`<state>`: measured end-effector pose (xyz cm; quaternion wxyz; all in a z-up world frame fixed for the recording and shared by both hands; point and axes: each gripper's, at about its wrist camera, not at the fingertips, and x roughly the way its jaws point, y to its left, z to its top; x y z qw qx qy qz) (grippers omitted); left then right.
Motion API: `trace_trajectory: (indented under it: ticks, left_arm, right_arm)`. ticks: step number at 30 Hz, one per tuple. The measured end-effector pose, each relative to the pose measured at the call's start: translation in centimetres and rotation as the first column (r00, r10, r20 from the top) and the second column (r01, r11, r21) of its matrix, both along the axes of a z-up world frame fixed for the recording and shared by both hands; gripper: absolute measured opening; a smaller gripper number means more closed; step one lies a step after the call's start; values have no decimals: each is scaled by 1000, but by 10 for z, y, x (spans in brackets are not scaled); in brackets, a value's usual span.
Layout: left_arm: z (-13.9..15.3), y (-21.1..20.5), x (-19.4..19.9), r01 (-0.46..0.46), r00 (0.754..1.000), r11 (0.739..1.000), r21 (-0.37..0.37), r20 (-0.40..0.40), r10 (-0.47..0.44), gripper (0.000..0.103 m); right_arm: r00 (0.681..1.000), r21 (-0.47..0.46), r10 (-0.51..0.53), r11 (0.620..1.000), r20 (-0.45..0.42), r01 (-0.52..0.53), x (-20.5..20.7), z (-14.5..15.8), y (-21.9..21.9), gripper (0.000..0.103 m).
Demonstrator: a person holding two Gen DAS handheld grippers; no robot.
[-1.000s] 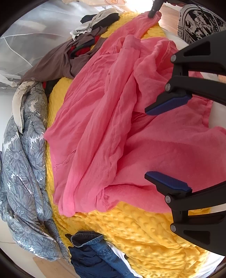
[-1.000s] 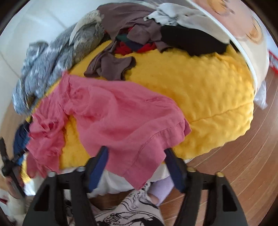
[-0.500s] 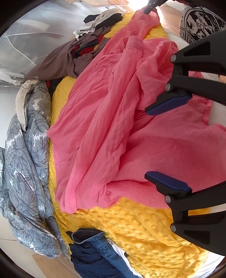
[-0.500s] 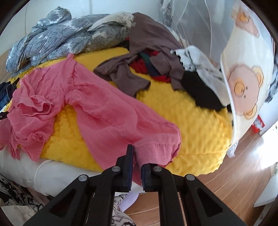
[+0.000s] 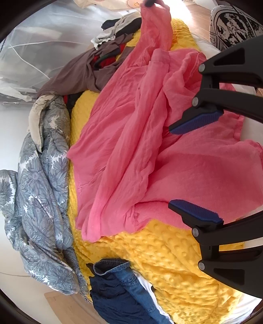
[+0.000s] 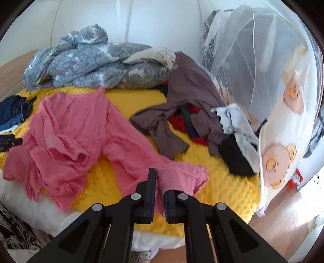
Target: Fold clothes
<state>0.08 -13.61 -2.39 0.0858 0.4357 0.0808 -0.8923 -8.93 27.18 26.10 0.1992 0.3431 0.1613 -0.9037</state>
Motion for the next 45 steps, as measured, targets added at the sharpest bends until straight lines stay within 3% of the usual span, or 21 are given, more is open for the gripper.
trace_trajectory:
  ticks: [6,11,19,24,30,39,45]
  left_arm:
    - [9,1,8,9,999,1000,-27,-42,-11,70]
    - [12,-3,14,11,998,999,-30,-56,-12,70]
    - [17,-21,27,-27,996,1000,-13,-86,26,70]
    - [16,-34,36,-48,995,999,-7,-92,47,70]
    - [18,-51,49,-85,991,996,-20,-109,83,71]
    - [21,-87,67,-195,971,980,40,-134,198,71]
    - [22,-90,70,-222,964,975,12,-148,222,71]
  right_arm:
    - [988,-48,97,993,-123,-103,-6,52,-36,6]
    - [949,-73,214,969,-230,-237,-11,99,-86,6]
    - [902,-214,404,877,-152,-429,-25,135,-184,6]
    - [848,-238,525,816,-80,-527,-10,129,-245,6]
    - [790,-246,612,770,29,-588,6,103,-294,6]
    - [732,-277,664,739,152,-614,17,73,-321,6]
    - [631,-328,709,705,314,-629,24,32,-343,6]
